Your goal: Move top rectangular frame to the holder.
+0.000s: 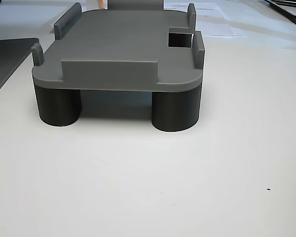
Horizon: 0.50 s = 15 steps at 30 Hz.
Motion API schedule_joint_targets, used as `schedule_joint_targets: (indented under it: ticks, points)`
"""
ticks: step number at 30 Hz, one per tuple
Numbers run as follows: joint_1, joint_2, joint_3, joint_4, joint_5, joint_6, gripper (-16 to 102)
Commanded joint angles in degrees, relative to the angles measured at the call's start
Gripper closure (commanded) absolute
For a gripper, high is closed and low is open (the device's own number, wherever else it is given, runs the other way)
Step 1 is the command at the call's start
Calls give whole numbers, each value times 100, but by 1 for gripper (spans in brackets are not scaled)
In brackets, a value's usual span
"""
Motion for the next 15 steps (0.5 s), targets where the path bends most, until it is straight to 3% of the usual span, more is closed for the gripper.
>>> schedule_joint_targets:
  ticks: [1,5,15]
  points:
    - [-35,35,-79,53,334,2004,97]
    - [-229,-387,-132,53,677,3199,97]
    - [-844,-1846,-888,62,747,4562,97]
